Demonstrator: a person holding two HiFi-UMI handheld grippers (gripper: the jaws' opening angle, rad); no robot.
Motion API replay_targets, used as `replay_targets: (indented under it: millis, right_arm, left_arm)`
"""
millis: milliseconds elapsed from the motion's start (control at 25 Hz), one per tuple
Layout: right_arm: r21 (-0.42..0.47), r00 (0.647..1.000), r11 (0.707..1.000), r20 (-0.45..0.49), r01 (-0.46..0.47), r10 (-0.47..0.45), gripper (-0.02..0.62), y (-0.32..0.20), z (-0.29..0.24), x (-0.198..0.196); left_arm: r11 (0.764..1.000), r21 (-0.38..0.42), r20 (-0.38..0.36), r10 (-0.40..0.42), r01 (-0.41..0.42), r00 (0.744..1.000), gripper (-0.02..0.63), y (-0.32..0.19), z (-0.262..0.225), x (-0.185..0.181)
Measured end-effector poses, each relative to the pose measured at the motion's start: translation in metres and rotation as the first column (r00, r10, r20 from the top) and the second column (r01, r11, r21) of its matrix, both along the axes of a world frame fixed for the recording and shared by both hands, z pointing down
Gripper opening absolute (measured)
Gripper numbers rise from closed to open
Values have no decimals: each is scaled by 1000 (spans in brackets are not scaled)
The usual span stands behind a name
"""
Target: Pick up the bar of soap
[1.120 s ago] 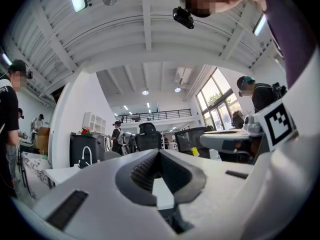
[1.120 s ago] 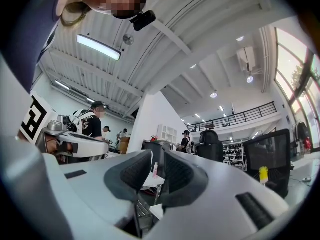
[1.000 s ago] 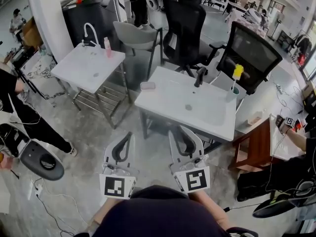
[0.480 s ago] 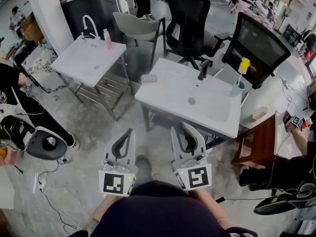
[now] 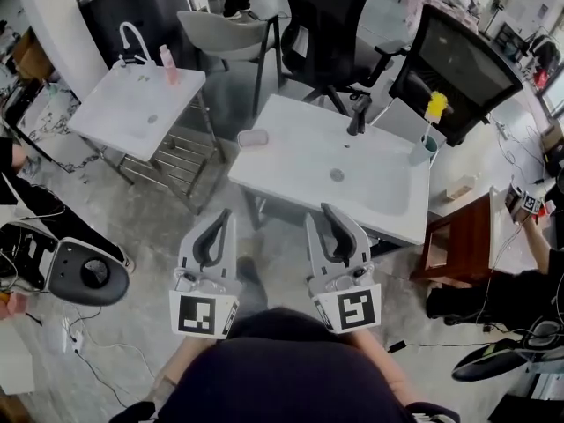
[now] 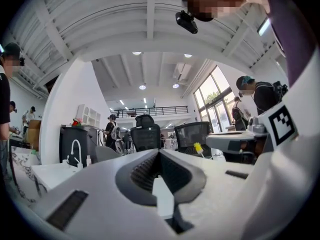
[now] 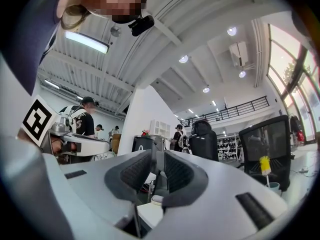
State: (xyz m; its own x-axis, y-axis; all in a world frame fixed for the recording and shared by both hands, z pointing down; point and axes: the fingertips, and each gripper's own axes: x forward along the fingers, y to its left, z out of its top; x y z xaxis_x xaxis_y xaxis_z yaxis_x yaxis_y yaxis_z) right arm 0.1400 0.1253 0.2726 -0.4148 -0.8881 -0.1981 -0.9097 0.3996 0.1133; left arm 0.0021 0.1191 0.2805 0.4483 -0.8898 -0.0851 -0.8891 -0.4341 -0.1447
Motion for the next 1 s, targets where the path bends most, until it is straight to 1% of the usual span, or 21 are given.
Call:
replay_targets:
  millis: [80,200,280,360,480,560,760,1000]
  right_arm:
    - [-8,1000,1000,3,-13,13,83,-30,0,-3]
    - [-32,999,999,10,-36,36,83,-66,4,-7]
    - [-39,999,998,12,-47,48,83,-92,9,-13]
    - [-66,998,996,12,-63,64,83,-122,18,-19]
    - [-125,995,988,10,-95,97,83,-164,36,-28]
    - [-141,994,984,11,-108,110,83,-187,43,-32]
    - [-133,993,985,8,-113,115,83,-235,49,-42]
    - [-176,989,973,-7,-149,150,83,-275,67,-39]
  left_arm:
    - [1000,4,2,16,-16,1000,0,-30,-3,-2]
    - [998,-41,-1,47,-47,999,0,-66,-3,-6]
    - [997,-43,9,70,-69,998,0,-92,0,-11]
    - [994,-42,20,98,-97,995,0,-122,5,-18]
    - [989,-65,17,135,-134,991,0,-167,17,-27]
    - [984,-81,15,158,-157,987,0,-192,23,-31]
    - [973,-108,15,209,-206,978,0,-247,33,-32]
    - [958,-144,13,252,-248,968,0,-296,50,-29]
